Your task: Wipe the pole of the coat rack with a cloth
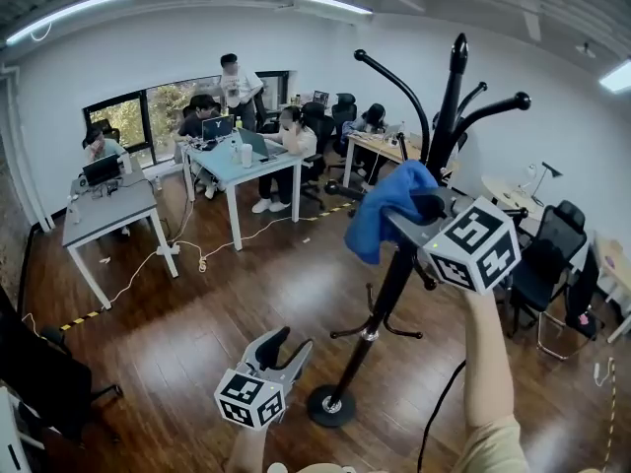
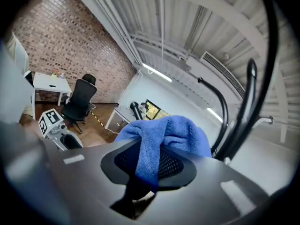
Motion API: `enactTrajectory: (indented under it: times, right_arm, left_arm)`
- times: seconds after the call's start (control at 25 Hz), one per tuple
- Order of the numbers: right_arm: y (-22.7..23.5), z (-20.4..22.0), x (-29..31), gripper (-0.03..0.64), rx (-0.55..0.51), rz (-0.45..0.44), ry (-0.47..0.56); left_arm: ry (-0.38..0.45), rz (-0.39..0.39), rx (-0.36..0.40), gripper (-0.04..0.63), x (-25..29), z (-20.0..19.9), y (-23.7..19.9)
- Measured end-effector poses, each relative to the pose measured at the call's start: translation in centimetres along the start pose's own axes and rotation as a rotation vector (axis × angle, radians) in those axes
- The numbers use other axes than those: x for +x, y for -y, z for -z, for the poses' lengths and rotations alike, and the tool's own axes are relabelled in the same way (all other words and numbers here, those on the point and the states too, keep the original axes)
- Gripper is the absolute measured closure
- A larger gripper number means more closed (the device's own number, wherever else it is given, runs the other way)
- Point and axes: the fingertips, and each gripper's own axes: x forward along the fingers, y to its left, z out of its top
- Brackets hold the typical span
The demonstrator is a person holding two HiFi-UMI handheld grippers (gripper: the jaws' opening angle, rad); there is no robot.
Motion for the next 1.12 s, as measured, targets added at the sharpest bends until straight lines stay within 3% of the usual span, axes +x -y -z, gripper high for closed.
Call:
enactTrajectory:
  times: [0.2, 0.36, 0.44, 0.56, 0.76, 0.92, 1.04, 1.12]
  right_arm:
    - [-4.9, -7.1, 1.2, 0.541, -0.169, -0.105, 0.078]
    - [-10.5, -8.6, 1.1, 0.541, -0.209, -0.279, 0.162]
    - [-12.1, -8.3, 0.1, 0.541, -0.196, -0.308, 0.199]
    - [-10.6, -6.6, -2.6, 0.541, -0.129, -0.223, 0.246]
    - [-1.6, 1.3, -8.8, 0.541, 0.011, 0.136, 0.142]
    - [2.9, 6.4, -8.7, 0.541, 0.065, 0.109, 0.016]
    - [4.4, 9.0, -6.0, 0.541, -0.016, 0.114, -0.134]
    - [5.0, 10.3, -5.7, 0.541, -0.101, 0.167, -0.227]
  left_arm:
    - [0.008, -0.029, -0.001, 0.408, -0.8, -0.3, -0.6]
    - [-0.001, -0.034, 0.001, 0.410, -1.3, 0.1, -0.6]
    - [-0.005, -0.029, 0.002, 0.410, -1.4, 0.4, -0.6]
    - [-0.014, -0.016, 0.005, 0.410, -1.1, 0.6, -0.1]
    - [-0.035, 0.021, 0.011, 0.410, 0.1, 0.8, 1.4]
    - [-0.042, 0.053, 0.015, 0.410, 1.3, 0.9, 2.5]
    - [-0.043, 0.077, 0.016, 0.410, 2.3, 1.2, 3.6]
    - [-0.045, 0.097, 0.018, 0.410, 3.0, 1.3, 4.6]
